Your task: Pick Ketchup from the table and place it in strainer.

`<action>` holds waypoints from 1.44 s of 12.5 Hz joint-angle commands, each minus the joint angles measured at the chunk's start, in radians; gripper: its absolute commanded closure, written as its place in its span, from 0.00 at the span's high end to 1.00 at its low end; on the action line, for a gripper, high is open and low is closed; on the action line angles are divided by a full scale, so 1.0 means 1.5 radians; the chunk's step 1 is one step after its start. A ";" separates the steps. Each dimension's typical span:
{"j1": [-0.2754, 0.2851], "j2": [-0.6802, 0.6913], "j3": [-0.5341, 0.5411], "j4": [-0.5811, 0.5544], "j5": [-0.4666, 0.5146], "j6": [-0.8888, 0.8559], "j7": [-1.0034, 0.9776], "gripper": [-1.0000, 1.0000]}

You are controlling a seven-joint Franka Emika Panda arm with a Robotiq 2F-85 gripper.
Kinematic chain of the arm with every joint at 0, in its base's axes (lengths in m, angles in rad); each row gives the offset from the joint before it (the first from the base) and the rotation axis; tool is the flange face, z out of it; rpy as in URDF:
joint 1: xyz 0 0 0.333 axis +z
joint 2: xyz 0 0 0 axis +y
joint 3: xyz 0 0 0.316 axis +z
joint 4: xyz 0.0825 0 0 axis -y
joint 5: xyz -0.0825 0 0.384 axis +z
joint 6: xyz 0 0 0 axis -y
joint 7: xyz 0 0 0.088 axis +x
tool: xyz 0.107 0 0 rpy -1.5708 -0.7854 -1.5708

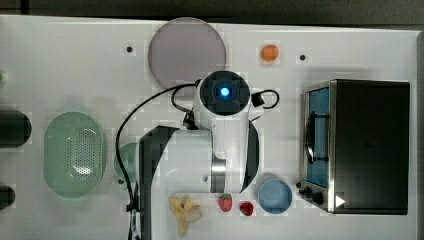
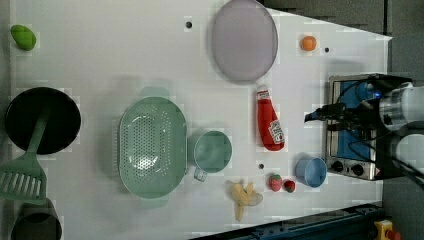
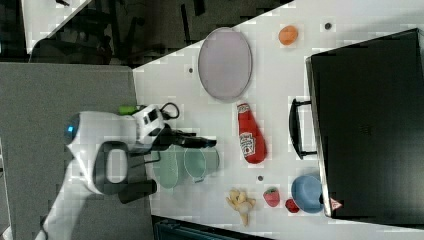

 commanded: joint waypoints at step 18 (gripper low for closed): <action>-0.009 0.221 -0.010 -0.164 -0.005 0.444 -0.313 0.84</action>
